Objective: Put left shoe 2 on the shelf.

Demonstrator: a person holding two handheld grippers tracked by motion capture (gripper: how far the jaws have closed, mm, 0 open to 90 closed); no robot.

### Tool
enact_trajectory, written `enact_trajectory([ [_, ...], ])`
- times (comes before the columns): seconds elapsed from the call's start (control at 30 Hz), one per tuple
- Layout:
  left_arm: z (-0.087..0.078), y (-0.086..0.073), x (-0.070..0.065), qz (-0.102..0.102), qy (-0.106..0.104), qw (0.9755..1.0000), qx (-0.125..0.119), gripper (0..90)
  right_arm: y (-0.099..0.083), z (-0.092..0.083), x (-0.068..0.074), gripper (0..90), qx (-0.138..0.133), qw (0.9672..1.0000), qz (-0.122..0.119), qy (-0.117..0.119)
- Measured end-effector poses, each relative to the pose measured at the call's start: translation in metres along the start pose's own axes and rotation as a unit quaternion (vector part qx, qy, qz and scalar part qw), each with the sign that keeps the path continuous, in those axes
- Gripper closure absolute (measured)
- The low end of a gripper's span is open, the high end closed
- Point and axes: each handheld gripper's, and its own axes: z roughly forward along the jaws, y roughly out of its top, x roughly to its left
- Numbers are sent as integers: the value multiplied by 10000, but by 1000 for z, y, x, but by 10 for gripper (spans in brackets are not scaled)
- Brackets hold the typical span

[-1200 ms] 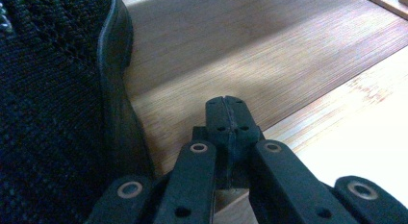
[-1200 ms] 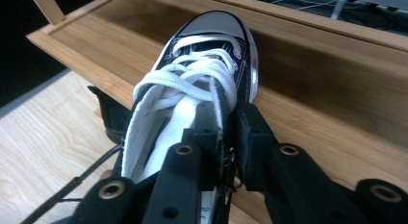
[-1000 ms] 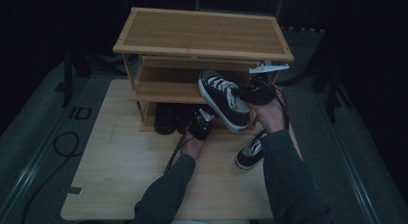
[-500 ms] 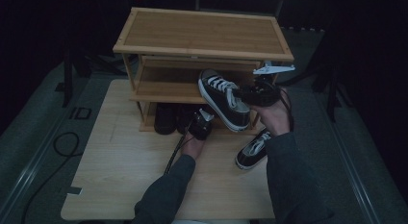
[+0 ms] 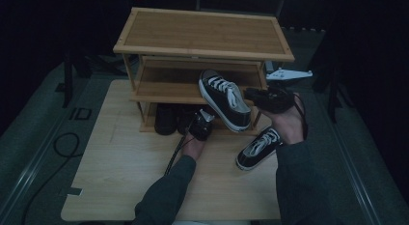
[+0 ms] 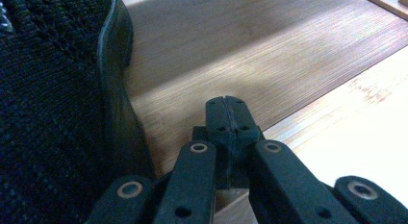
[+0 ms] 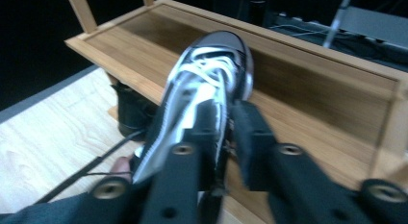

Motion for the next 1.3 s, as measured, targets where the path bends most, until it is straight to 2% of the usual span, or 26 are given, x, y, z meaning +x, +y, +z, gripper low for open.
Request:
enact_trajectory([
  [0.07, 0, 0, 0, 1, 0, 10000, 3, 899, -3, -2, -3, 898, 8, 10000, 2, -93],
  [0.2, 0, 0, 0, -4, 2, 10000, 0, 899, -13, -5, -10, 900, 93, 9996, 66, -260],
  [0.37, 0, 0, 0, -6, -1, 10000, 3, 899, -29, -8, -14, 900, 201, 9993, 140, -296],
  [0.57, 0, 0, 0, -5, 2, 10000, 2, 899, -49, -11, -12, 900, 302, 9992, 127, -244],
  [0.8, 0, 0, 0, -3, 17, 10000, 5, 899, -72, -15, 0, 900, 489, 9988, 21, -56],
  [1.0, 0, 0, -1, -4, 41, 10000, 4, 899, -86, -25, 17, 900, 316, 9995, 19, 32],
  [1.3, 0, 0, -1, -10, 43, 10000, 2, 899, -91, -20, 34, 900, 430, 9986, -163, 244],
])
